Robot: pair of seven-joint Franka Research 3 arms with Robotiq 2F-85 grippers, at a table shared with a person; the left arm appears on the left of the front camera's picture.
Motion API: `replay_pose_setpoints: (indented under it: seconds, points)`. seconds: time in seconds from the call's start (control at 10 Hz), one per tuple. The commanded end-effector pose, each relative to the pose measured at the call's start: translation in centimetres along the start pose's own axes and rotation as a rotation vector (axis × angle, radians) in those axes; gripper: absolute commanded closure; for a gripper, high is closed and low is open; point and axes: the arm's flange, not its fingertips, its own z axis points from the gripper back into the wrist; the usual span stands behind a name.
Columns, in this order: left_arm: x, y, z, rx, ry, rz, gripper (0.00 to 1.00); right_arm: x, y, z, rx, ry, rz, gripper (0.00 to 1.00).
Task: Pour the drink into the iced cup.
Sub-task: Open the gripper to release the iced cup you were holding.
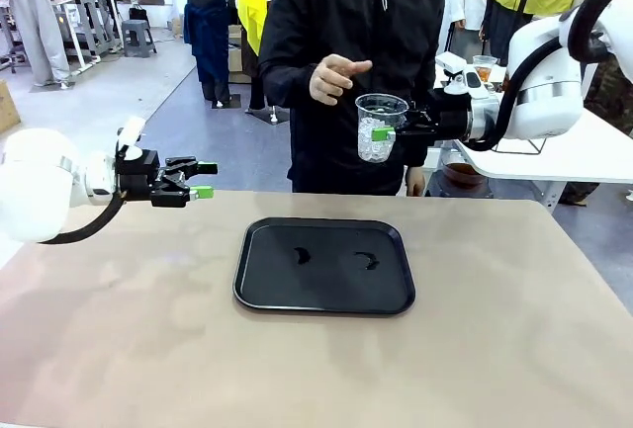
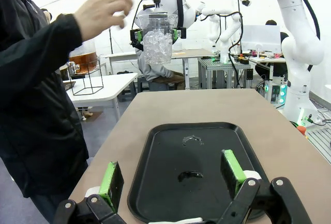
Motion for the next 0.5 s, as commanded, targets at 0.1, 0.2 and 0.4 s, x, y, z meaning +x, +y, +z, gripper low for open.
replay_pose_setpoints:
  seconds: [0.1,0.2,0.4]
  points:
    - [0.26,0.11,-0.08,0.000,-0.003,0.005,0.00,0.20,0.13,0.11,0.008,-0.006,0.018,0.24]
    - [0.26,0.11,-0.08,0.000,-0.003,0.005,0.00,0.20,0.13,0.11,0.008,-0.006,0.018,0.24]
    - [0.26,0.11,-0.08,0.000,-0.003,0.005,0.00,0.20,0.13,0.11,0.008,-0.006,0.018,0.24]
